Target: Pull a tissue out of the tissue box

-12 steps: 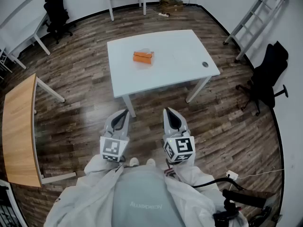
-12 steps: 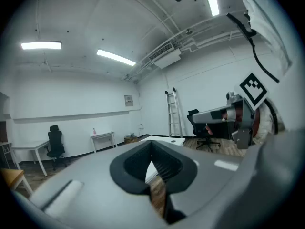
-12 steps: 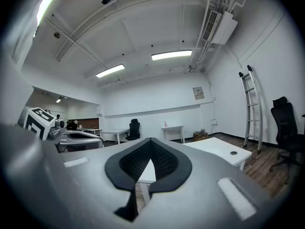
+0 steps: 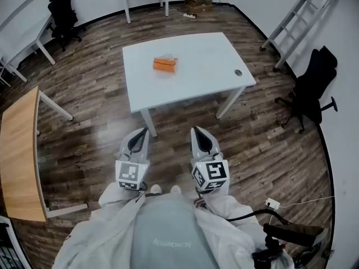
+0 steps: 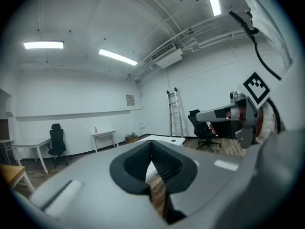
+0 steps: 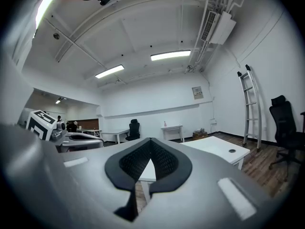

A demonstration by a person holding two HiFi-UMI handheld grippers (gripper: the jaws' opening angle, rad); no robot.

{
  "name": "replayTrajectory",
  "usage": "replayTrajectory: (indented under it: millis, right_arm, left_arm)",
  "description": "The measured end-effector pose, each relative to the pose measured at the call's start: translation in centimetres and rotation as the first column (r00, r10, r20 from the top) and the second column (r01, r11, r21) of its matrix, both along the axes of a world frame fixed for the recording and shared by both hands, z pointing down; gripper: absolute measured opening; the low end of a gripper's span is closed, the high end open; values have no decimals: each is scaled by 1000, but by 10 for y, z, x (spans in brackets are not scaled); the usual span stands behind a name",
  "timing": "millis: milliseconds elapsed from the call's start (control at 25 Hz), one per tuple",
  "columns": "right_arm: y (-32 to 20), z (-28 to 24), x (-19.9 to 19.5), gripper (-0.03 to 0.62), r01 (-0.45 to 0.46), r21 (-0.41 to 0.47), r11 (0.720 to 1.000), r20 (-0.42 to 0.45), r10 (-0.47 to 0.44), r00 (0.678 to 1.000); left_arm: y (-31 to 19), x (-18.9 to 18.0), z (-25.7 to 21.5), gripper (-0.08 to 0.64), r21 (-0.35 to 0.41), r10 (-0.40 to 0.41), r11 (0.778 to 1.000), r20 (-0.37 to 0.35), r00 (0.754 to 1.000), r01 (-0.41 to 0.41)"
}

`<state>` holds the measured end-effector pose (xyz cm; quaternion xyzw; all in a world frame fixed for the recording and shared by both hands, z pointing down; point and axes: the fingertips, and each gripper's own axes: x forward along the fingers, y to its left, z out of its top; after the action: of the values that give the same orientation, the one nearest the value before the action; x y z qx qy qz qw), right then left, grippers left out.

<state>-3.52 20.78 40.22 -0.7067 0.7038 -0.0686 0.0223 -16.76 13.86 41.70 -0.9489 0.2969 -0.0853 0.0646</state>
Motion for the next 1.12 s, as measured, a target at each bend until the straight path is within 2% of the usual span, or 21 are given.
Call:
replayTrajectory:
  millis: [760, 1120]
  right_arm:
    - [10, 6, 20, 0, 4, 12, 1000, 50, -4, 999]
    - [9, 15, 26, 0, 2, -3, 1000, 54, -1, 999]
  left_arm:
    - [8, 11, -9, -2, 32, -26, 999, 18, 1000, 25]
    - [3, 15, 6, -2, 23, -29, 999, 21, 999, 28]
